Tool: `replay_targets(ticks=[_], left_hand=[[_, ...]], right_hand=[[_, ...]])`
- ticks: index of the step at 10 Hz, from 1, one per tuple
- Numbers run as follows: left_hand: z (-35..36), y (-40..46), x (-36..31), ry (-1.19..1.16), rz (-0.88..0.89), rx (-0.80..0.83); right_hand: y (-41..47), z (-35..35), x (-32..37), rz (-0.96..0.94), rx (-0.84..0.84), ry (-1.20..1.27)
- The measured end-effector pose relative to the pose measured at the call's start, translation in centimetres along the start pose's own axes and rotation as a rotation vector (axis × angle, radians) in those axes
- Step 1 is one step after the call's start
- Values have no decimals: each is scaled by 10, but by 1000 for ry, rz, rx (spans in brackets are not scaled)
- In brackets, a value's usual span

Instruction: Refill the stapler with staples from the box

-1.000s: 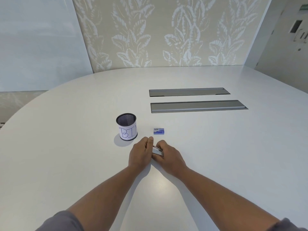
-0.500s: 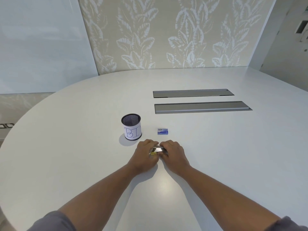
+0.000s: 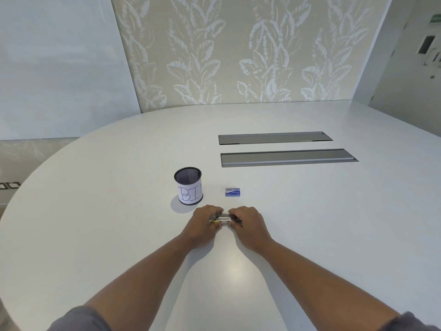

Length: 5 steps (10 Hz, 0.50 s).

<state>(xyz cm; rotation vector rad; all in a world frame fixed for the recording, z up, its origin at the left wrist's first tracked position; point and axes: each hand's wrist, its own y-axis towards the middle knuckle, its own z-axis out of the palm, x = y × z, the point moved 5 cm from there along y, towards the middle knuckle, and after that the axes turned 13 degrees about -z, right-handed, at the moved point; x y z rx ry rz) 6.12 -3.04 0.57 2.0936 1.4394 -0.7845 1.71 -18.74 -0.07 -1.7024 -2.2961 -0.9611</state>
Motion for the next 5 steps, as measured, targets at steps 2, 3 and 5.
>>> replay_targets(ticks=[2, 3, 5], left_hand=[[2, 1, 5, -16, -73, 19], [3, -1, 5, -19, -105, 11], [3, -4, 5, -7, -126, 17]], right_hand=[[0, 0, -1, 15, 2, 41], [-1, -2, 2, 28, 10, 49], [-3, -2, -3, 138, -89, 153]])
